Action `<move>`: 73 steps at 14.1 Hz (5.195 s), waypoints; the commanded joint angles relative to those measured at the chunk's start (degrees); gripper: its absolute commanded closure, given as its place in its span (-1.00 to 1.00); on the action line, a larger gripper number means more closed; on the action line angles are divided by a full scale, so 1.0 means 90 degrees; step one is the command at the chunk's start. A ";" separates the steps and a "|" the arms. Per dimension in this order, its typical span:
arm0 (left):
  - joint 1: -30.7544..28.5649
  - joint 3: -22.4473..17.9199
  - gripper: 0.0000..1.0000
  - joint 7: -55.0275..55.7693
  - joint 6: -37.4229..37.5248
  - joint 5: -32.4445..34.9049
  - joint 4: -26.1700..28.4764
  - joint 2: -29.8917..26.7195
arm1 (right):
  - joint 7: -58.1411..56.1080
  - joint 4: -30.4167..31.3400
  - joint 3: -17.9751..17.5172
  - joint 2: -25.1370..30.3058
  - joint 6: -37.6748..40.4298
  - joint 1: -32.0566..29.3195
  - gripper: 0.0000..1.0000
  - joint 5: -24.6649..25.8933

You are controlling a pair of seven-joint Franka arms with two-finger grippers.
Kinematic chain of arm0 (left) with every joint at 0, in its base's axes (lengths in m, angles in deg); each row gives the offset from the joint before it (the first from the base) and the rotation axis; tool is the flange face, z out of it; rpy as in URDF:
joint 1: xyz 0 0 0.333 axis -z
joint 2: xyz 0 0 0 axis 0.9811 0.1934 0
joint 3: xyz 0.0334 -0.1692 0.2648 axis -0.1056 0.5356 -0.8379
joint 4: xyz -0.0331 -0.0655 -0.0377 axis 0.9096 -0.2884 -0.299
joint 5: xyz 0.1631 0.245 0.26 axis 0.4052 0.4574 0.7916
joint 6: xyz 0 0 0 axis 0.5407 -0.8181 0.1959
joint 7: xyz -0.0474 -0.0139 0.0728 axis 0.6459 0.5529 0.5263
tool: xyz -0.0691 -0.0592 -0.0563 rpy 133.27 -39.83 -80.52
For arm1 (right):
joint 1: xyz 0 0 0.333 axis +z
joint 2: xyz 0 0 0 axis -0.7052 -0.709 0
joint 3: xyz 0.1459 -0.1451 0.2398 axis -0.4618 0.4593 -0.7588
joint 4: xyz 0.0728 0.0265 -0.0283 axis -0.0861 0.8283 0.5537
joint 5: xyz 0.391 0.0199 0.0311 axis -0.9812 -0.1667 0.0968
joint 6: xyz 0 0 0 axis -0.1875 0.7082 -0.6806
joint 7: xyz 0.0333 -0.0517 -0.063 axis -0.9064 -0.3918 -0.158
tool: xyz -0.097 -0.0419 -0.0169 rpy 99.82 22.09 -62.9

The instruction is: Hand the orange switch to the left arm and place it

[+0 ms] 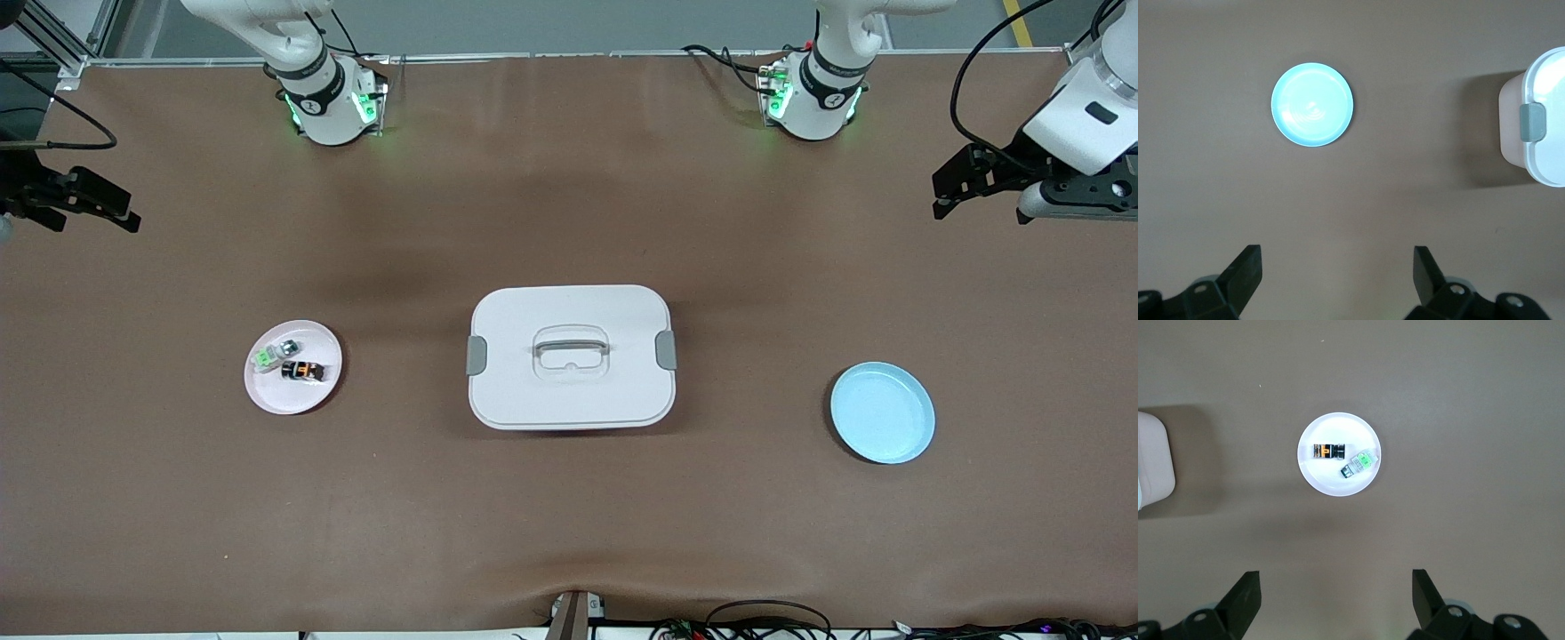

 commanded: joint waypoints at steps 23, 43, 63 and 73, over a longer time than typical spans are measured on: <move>0.0006 0.0049 -1.00 -0.0151 0.0045 -0.0086 -0.0183 0.0282 | 0.0126 -0.0570 -0.0170 -0.0101 -0.0088 -0.0021 -1.00 -0.0007; 0.0016 0.0137 -1.00 -0.0113 -0.0131 -0.0086 0.0110 0.0243 | 0.0322 -0.0718 -0.0141 -0.0298 0.0060 -0.0090 -1.00 -0.0056; 0.0006 0.0156 -1.00 -0.0112 -0.0150 -0.0087 0.0178 0.0252 | 0.0361 0.1234 -0.0151 -0.2621 -0.3601 0.0106 -1.00 -0.0182; 0.0016 0.0156 -1.00 -0.0112 -0.0170 -0.0106 0.0178 0.0291 | 0.0390 0.1547 -0.0170 -0.3696 -0.5096 0.0213 -1.00 -0.0221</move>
